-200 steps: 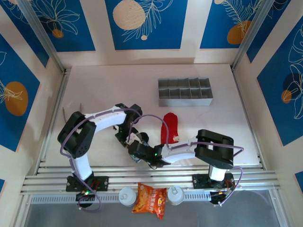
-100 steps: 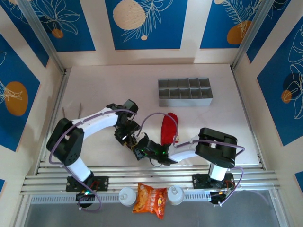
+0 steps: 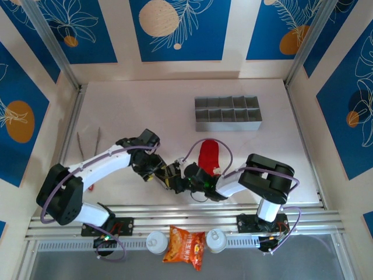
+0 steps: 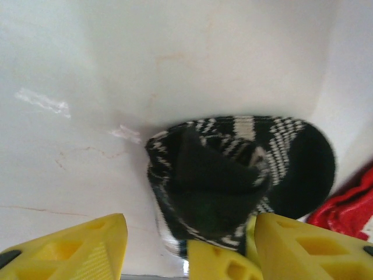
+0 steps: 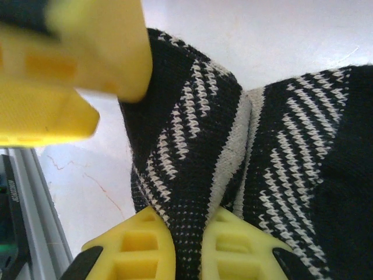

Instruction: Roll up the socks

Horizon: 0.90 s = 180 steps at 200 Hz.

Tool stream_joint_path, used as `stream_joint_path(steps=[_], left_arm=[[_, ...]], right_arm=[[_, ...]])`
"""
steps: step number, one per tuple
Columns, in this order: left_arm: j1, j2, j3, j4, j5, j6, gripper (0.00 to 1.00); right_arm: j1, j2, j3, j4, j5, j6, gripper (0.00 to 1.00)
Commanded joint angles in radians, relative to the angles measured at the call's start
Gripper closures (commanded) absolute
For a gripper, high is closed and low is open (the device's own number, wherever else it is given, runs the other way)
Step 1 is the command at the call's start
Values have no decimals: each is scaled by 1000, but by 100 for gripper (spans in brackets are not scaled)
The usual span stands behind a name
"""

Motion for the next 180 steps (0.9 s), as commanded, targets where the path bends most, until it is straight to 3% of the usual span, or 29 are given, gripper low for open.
stream_joint_path(steps=[1,67,102,139,180], left_arm=[[-19,-7,-29,91,42,33,41],[-63,129,-57,187,33,48,42],[-74,196,-24,131,-27,59,45],[-74,137,-24,133,-85,28,30],[-66,110,-57,182,-79,-3,31]], right_arm=[[-49,101,-64,-334,-106,29,100],[-128,136,-4,-406,-207,37,100],[-174,136,-8,-430,-225,28,100],[-226,146,6,-450,-293,-2,100],[-261,175,28,-478,-357,-14,100]])
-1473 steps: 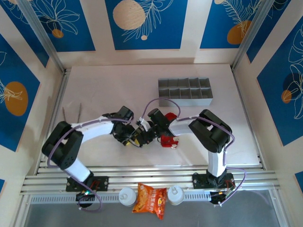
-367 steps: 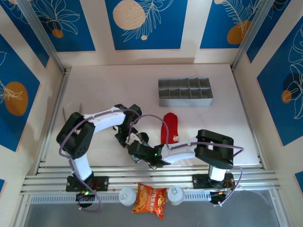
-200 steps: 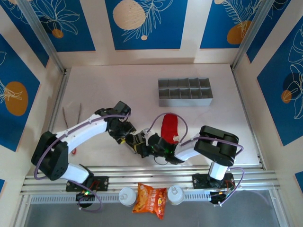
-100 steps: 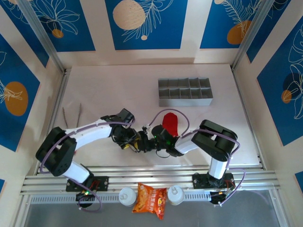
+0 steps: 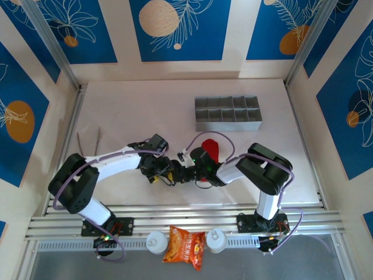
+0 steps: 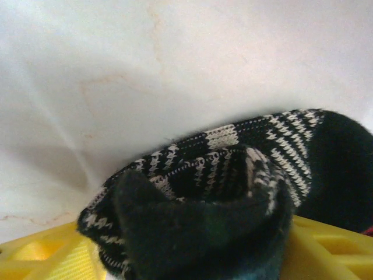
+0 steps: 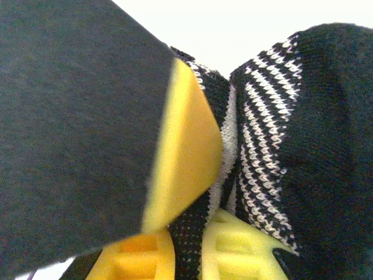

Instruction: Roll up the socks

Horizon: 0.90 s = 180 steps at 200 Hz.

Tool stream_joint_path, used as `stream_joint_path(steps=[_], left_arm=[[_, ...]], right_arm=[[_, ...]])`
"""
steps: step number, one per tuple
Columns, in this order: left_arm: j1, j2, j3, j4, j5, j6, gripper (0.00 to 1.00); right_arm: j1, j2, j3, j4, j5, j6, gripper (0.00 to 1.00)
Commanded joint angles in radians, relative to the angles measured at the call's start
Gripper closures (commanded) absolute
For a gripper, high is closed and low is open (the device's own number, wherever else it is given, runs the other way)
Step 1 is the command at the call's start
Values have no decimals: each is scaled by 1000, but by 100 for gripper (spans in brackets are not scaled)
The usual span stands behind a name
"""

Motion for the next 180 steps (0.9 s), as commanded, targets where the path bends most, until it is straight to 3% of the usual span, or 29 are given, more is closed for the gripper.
stream_joint_path(steps=[1,118,157,180], left_arm=[[3,-14,-27,-7,-30,-20,31],[33,-84,-133,137,-41,-105,33],[30,22,-104,191,-5,-95,47],[20,126,-46,110,18,-83,69]], right_arm=[[-35,106,-56,-382,77,-28,100],[-99,162,9,-480,-43,-34,100],[-104,167,43,-507,-55,-52,100],[-94,149,68,-532,-21,-111,100]])
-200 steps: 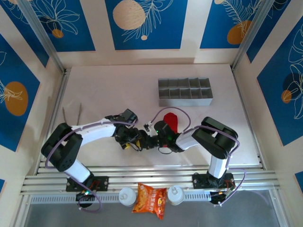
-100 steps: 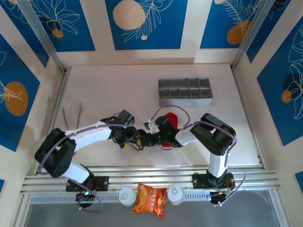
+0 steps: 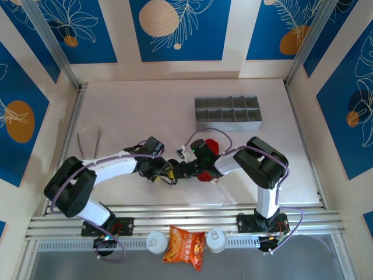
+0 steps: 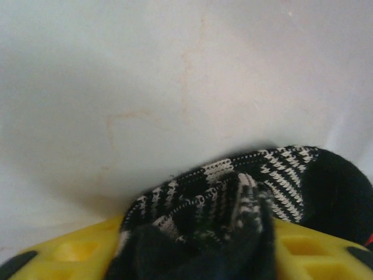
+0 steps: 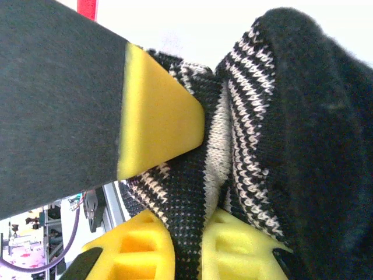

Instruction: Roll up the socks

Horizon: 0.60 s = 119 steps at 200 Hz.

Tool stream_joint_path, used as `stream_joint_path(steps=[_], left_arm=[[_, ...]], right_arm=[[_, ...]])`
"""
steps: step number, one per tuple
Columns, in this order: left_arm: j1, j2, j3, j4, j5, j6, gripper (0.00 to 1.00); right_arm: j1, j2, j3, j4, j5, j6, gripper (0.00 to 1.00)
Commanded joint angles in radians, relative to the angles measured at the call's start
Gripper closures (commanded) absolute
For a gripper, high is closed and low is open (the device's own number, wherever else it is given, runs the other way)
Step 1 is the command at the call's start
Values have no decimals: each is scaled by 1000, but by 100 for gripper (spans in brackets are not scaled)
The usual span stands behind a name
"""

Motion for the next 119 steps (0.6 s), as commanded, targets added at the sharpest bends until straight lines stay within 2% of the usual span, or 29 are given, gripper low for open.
stream_joint_path(steps=[1,12,31,48,61,85,119], left_arm=[[-7,137,35,-31,31,18,70],[-8,168,54,-83,38,15,85],[-8,194,85,-201,17,4,100],[-8,205,113,-308,-3,-14,100],[-10,205,120,-339,-9,-37,100],[-27,225,176,-405,-23,-58,100],[-56,318,316,-568,-39,-56,100]], right_arm=[[-5,83,-45,-367,209,-74,100],[14,50,-35,-377,258,-129,98],[56,-39,-36,-361,359,-237,78],[101,-157,-71,-307,469,-347,57],[143,-260,-128,-239,573,-432,47],[215,-414,-206,-184,709,-557,41],[330,-493,-232,-206,929,-622,34]])
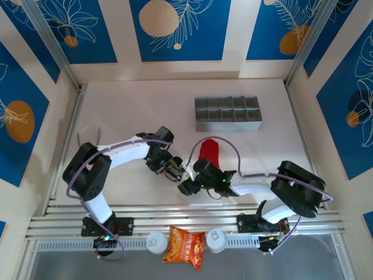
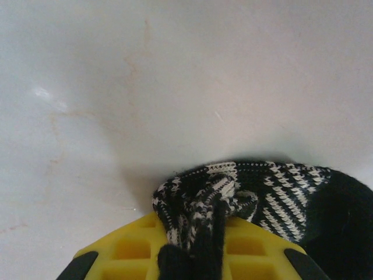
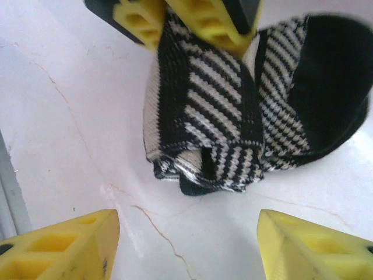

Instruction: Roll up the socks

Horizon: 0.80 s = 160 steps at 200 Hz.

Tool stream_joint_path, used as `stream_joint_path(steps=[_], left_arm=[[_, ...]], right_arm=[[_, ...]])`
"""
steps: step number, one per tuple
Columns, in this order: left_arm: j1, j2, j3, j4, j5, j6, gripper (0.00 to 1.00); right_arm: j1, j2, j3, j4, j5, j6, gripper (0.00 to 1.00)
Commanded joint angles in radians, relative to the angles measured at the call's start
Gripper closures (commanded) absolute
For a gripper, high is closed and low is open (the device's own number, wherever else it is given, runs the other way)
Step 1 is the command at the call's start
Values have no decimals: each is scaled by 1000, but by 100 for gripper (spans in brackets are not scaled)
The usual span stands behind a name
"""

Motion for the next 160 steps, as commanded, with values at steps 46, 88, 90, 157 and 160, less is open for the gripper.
stream_joint_path(steps=[46,88,90,157,160], left_arm=[[-76,197,133,-392,-48,-38,100],[-90,253,193,-426,-39,-30,100],[-90,255,195,-428,-41,-30,100],[-90,294,243,-424,-14,-14,100],[-90,295,245,-422,-13,-12,100]], right_arm=[[117,11,68,11,355,-148,33],[135,122,128,51,359,-144,33],[136,125,131,49,358,-144,33],[152,276,204,-58,396,-23,40],[152,282,207,-65,400,-15,42]])
